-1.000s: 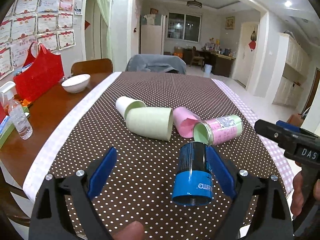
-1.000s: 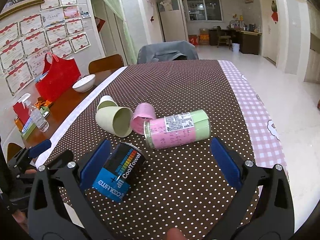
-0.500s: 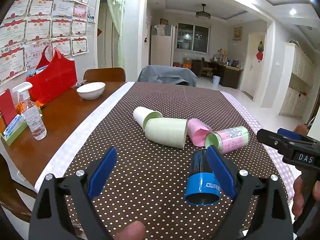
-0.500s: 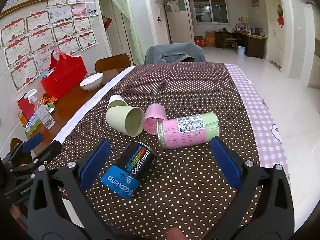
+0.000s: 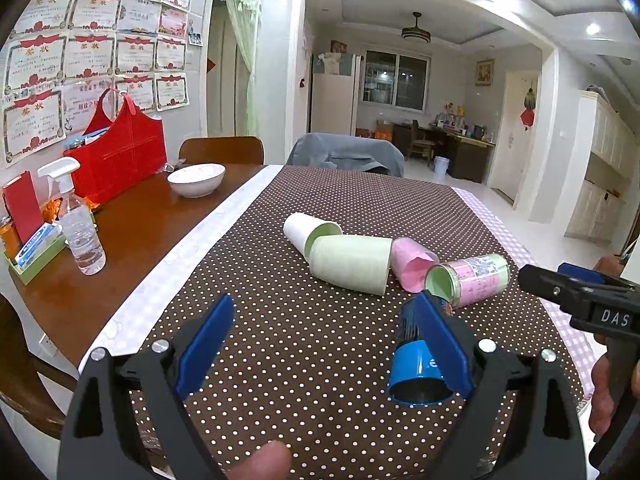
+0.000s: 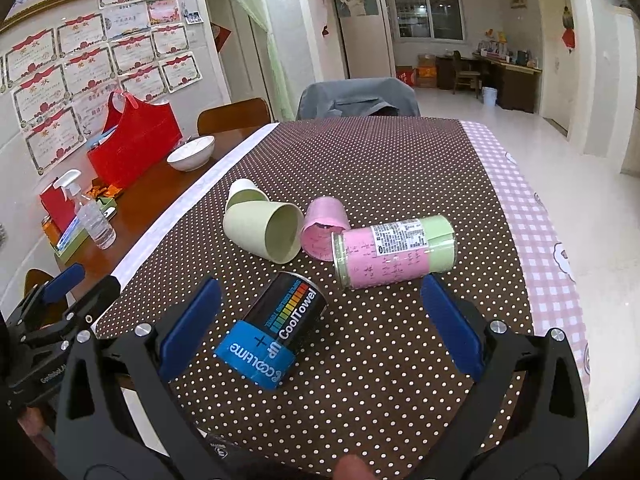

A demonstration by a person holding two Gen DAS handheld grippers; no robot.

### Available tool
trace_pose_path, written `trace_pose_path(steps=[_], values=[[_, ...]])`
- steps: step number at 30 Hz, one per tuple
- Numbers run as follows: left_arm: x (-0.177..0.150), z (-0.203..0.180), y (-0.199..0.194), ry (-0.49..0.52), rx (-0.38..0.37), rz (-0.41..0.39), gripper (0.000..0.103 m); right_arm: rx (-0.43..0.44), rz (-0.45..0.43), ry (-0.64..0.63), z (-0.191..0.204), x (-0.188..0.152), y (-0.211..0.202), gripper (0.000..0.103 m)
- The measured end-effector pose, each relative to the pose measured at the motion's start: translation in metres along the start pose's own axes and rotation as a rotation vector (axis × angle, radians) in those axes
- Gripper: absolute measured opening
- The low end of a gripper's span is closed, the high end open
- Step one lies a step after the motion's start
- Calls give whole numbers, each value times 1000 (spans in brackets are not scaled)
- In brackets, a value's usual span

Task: Flip cup upside down
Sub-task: 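Lower the can onto the runner and open the left gripper, then close the right gripper around the black-and-blue can's body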

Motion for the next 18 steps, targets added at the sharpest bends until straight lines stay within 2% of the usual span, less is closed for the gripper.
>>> trace_pose_path(steps=[11,18], values=[[-4,10,4,-26,-6,3,90,11,58,-17,12,-8,14,97],[-5,20,6,-34,5,0,90,83,182,33,15,-19,40,97]])
Point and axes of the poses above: each gripper's, at about its wrist camera, not at the fingertips, and y roughly the way its jaws point, z to its left, x to its top, the point moved 8 cm from there along y, roughly the way its jaws point, and after that the axes turned 9 degrees about -x, right-handed, at the moved point
